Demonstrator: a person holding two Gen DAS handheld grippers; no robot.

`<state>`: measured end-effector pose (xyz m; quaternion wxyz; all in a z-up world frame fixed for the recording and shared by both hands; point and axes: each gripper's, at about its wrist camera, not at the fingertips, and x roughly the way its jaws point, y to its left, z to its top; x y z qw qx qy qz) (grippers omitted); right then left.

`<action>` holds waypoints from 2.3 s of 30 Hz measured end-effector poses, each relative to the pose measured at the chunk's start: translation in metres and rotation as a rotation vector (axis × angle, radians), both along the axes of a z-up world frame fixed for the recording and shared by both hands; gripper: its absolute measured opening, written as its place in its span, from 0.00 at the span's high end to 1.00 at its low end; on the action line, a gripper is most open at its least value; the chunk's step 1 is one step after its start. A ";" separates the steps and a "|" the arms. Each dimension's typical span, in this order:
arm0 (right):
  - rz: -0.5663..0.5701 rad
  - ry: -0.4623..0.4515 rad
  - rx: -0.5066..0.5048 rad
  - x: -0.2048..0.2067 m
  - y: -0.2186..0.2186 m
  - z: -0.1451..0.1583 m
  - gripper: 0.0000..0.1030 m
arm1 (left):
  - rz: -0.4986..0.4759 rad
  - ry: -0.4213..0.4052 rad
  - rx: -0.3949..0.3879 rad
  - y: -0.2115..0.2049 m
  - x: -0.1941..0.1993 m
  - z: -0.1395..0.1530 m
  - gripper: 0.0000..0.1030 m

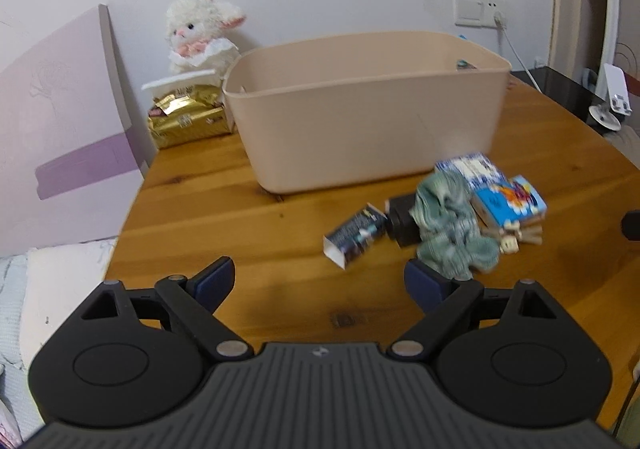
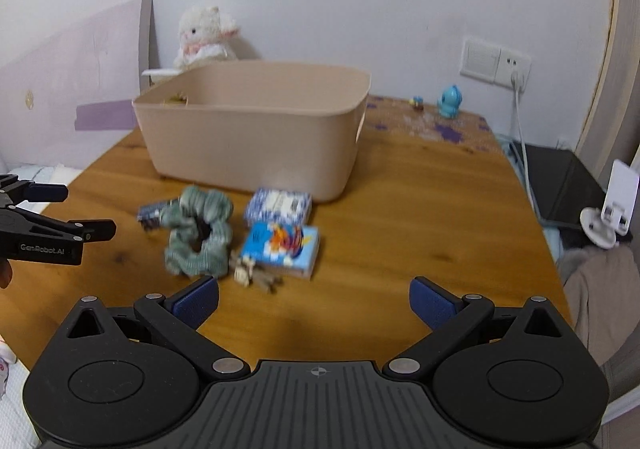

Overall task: Organize objects
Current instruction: 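Move both open tools back to the remaining items on the table, then grasp the small dark barcode box with the left tool while the right tool grasps the hair clip, then lift the small box and hair clip and carry them over the basket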

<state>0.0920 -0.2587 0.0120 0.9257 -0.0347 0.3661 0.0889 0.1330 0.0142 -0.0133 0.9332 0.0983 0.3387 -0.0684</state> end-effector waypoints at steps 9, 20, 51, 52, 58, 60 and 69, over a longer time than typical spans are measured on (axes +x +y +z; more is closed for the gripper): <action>0.003 0.055 0.000 0.008 0.011 -0.039 0.00 | -0.010 0.014 0.018 0.003 0.005 -0.032 0.10; 0.037 0.048 -0.001 0.030 0.035 -0.067 0.00 | -0.038 -0.003 0.016 0.013 0.033 -0.044 0.10; 0.101 0.010 -0.008 0.045 0.056 -0.073 0.84 | -0.272 0.007 -0.041 -0.003 0.066 -0.049 0.76; 0.104 0.009 -0.010 0.044 0.056 -0.073 0.93 | -0.275 0.012 -0.044 -0.003 0.065 -0.049 0.76; 0.112 0.012 -0.008 0.036 0.055 -0.073 0.93 | -0.259 0.026 -0.041 -0.003 0.061 -0.048 0.76; 0.114 0.008 -0.008 0.033 0.055 -0.072 0.93 | -0.244 0.023 -0.042 -0.001 0.059 -0.047 0.76; 0.103 -0.050 0.005 0.019 0.047 -0.054 0.93 | -0.174 -0.057 -0.055 0.015 0.042 -0.020 0.76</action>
